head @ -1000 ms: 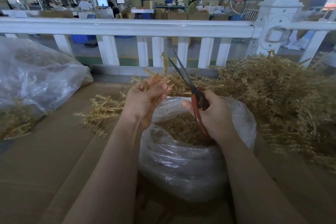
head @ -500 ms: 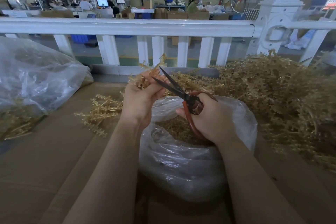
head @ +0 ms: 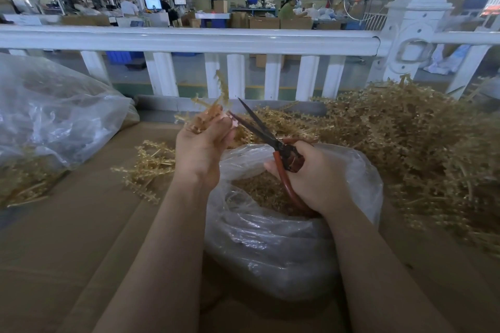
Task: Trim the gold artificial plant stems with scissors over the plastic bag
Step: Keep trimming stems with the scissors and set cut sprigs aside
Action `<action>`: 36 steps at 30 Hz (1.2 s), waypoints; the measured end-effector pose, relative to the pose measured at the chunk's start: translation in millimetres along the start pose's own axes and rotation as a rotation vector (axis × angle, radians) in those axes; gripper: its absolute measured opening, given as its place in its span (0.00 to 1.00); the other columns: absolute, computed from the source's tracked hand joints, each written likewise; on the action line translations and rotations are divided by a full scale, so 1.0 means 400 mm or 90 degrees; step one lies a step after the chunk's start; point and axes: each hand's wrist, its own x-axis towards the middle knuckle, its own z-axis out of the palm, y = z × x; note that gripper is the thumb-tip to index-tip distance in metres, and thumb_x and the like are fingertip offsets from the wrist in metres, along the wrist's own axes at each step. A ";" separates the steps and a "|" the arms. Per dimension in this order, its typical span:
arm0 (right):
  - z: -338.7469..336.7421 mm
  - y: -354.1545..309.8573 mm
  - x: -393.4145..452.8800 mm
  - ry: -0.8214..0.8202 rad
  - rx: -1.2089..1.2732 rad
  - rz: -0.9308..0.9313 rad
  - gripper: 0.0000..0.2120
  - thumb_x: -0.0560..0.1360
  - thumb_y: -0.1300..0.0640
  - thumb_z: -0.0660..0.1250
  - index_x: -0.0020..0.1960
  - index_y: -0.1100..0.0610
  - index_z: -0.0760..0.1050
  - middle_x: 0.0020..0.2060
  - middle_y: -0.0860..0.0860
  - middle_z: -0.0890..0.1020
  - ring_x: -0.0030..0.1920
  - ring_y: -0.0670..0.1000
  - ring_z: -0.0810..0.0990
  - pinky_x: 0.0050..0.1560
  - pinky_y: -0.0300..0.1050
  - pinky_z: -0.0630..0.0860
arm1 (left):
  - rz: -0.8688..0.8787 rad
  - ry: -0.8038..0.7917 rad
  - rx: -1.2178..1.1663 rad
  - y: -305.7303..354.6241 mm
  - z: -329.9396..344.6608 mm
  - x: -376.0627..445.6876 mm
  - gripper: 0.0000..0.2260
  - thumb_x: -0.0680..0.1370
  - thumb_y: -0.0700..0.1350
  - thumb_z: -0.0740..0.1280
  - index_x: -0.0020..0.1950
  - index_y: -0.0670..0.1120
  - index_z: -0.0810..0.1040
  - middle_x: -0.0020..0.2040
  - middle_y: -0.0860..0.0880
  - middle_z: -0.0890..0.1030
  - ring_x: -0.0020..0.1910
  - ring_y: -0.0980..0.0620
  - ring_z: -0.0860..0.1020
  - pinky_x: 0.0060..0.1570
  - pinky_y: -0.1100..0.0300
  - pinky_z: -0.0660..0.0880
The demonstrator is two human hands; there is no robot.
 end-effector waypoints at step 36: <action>-0.043 -0.048 0.007 0.040 0.522 0.117 0.09 0.75 0.66 0.72 0.40 0.55 0.81 0.40 0.57 0.85 0.27 0.38 0.77 0.29 0.27 0.71 | -0.188 -0.216 0.262 -0.021 0.032 -0.030 0.21 0.80 0.64 0.58 0.60 0.51 0.79 0.48 0.44 0.86 0.43 0.48 0.82 0.48 0.53 0.78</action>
